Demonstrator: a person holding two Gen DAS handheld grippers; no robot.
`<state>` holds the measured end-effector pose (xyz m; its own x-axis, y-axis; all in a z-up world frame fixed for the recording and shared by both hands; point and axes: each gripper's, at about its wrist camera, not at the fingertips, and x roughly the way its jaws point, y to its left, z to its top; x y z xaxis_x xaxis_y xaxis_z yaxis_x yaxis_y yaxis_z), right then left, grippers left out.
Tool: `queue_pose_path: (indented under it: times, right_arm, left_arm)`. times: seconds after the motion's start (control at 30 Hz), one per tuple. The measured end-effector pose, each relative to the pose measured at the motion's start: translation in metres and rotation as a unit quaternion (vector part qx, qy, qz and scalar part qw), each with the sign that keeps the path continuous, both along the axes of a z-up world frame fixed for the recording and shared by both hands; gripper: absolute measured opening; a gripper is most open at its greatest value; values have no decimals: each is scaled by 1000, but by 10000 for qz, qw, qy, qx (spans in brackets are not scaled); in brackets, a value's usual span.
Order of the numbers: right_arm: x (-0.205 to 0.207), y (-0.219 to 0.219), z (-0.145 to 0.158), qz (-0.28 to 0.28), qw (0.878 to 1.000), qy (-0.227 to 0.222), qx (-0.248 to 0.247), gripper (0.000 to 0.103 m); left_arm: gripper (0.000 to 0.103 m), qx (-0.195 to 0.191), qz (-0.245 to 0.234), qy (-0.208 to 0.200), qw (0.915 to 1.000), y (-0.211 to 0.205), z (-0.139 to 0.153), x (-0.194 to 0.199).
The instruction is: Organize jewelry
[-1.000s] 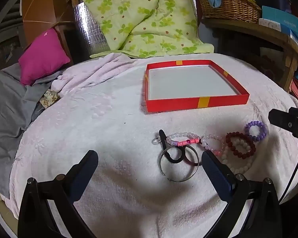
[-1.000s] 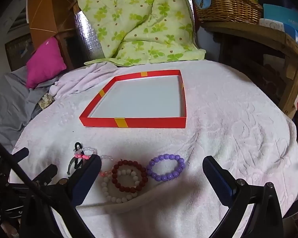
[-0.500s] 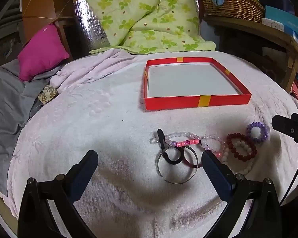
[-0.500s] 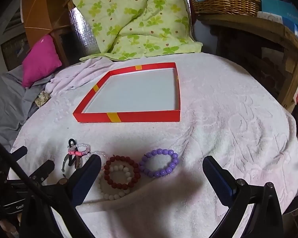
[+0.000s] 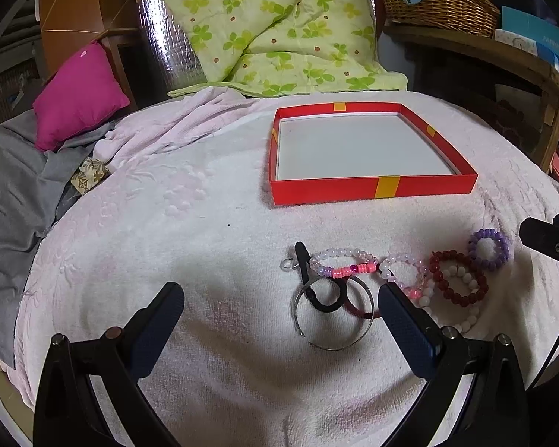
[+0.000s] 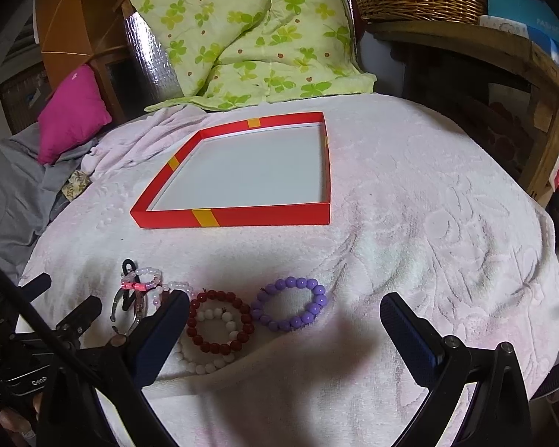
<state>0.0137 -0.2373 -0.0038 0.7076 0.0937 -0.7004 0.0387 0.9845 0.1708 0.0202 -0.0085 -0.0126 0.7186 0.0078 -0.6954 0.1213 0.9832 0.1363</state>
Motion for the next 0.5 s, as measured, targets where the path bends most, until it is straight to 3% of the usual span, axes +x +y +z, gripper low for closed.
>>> queue_pose_path:
  times: [0.5]
  right_arm:
    - [3,-2,-3,-38,10000,86,20,103]
  left_arm:
    - [103,4,-38,57,10000,-4,0,0]
